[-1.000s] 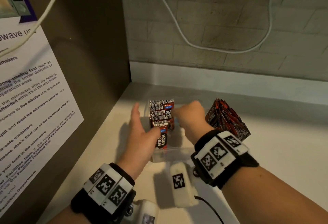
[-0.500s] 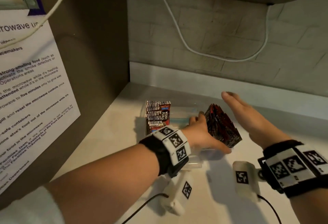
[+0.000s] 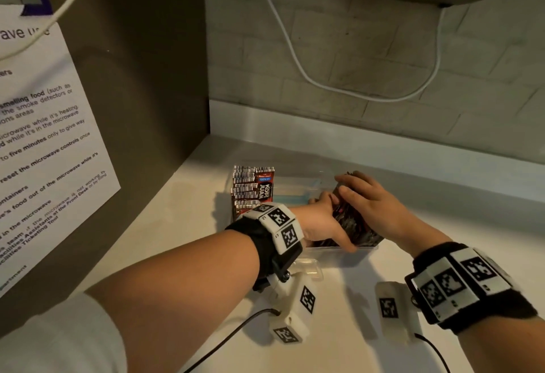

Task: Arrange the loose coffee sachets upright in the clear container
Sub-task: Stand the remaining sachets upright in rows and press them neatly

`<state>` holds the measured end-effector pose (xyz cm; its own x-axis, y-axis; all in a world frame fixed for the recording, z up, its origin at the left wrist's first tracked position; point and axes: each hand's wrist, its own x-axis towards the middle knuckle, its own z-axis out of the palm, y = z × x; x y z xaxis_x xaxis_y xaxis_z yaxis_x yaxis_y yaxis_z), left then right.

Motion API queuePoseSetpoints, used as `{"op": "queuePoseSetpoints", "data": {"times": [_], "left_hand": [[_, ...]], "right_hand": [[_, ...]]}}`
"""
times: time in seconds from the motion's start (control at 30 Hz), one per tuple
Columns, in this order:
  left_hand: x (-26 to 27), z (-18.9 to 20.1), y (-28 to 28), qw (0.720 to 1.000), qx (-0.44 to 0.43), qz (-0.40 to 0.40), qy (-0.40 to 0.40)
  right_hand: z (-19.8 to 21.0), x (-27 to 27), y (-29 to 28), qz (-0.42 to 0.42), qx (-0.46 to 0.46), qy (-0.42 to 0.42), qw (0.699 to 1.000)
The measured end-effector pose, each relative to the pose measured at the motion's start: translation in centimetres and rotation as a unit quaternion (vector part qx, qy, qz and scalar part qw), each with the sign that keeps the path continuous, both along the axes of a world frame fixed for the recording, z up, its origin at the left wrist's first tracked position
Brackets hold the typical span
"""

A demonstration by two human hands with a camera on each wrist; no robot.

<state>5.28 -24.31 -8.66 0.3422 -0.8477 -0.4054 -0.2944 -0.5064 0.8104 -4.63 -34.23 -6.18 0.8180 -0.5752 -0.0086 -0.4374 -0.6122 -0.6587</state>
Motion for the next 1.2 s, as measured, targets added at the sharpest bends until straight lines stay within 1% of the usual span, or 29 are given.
{"op": "queuePoseSetpoints", "data": {"times": [0.1,0.17,0.23,0.3,0.37,0.47,0.6,0.7,0.97,1.1,1.2], "left_hand": [[-0.3,0.6,0.3,0.999,-0.012,0.017,0.051],[-0.2,0.6,0.2,0.998,-0.025,0.034,0.055],[-0.3,0.7,0.1,0.998,-0.033,0.038,0.029],[-0.4,0.8,0.1,0.999,-0.04,0.037,0.004],[-0.3,0.7,0.0,0.998,-0.052,0.025,-0.037],[-0.2,0.3,-0.2,0.992,-0.067,0.012,-0.103],[-0.3,0.3,-0.4,0.992,-0.079,0.051,-0.085],[-0.3,0.3,-0.4,0.991,-0.084,0.063,-0.085],[-0.3,0.2,-0.4,0.992,-0.096,0.061,-0.056],[-0.2,0.4,-0.3,0.992,-0.094,0.068,-0.058],[-0.2,0.6,-0.1,0.992,-0.099,0.061,-0.04]], "right_hand": [[-0.1,0.0,0.0,0.007,-0.014,-0.02,1.0],[0.0,0.1,0.2,0.005,-0.01,-0.031,0.999],[0.0,0.2,0.3,-0.001,0.008,-0.04,0.999],[0.2,0.1,0.3,-0.003,0.051,-0.038,0.998],[0.8,-0.3,0.2,0.012,0.097,-0.01,0.995],[1.8,-0.8,0.0,0.05,0.113,0.048,0.991],[2.1,-0.9,0.0,0.065,0.091,0.074,0.991],[2.0,-0.7,0.3,0.065,0.072,0.077,0.992],[2.1,-0.8,0.4,0.062,0.036,0.073,0.995],[2.1,-1.0,0.5,0.059,0.043,0.071,0.995],[2.1,-1.1,0.5,0.053,0.061,0.068,0.994]]}}
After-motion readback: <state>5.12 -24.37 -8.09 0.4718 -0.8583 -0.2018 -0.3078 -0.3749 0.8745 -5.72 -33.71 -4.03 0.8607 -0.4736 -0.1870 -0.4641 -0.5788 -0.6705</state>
